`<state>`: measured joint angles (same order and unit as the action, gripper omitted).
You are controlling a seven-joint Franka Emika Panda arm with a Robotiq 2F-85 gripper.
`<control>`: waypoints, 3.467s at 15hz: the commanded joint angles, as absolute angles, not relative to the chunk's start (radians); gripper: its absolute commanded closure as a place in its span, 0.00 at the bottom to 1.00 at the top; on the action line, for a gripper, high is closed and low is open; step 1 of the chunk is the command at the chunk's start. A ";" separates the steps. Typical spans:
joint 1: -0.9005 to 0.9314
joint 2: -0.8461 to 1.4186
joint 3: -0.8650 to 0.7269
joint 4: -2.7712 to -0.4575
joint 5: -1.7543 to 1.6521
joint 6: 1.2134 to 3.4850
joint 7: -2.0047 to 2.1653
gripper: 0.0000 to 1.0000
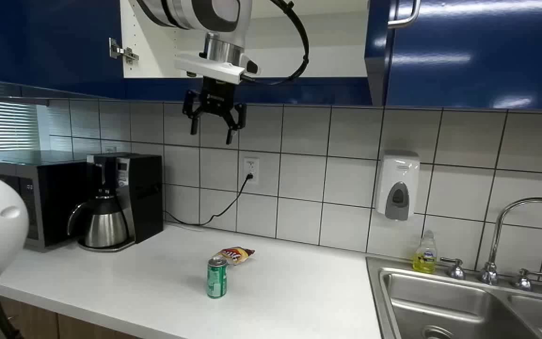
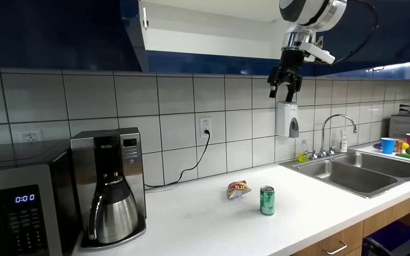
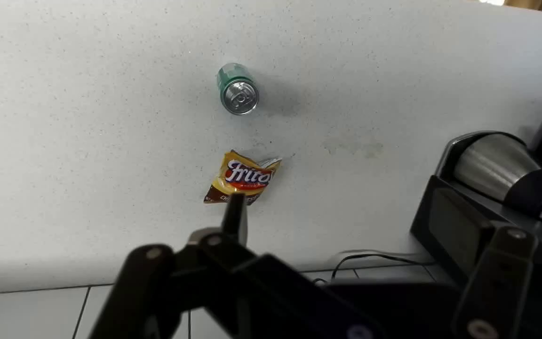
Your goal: Put the soda can into the cupboard
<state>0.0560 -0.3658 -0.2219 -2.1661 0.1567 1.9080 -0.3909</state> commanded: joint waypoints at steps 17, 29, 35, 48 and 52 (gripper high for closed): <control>0.002 -0.220 -0.232 -2.135 0.176 2.015 -0.453 0.00; -0.042 -0.064 -0.200 -2.148 0.156 2.053 -0.562 0.00; -0.046 -0.013 -0.167 -2.191 0.161 2.103 -0.589 0.00; -0.066 0.097 -0.128 -2.322 0.147 2.284 -0.676 0.00; -0.069 0.127 -0.108 -2.369 0.138 2.351 -0.701 0.00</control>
<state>-0.0339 0.1170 -0.1458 -2.3375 0.1510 2.3007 -0.6568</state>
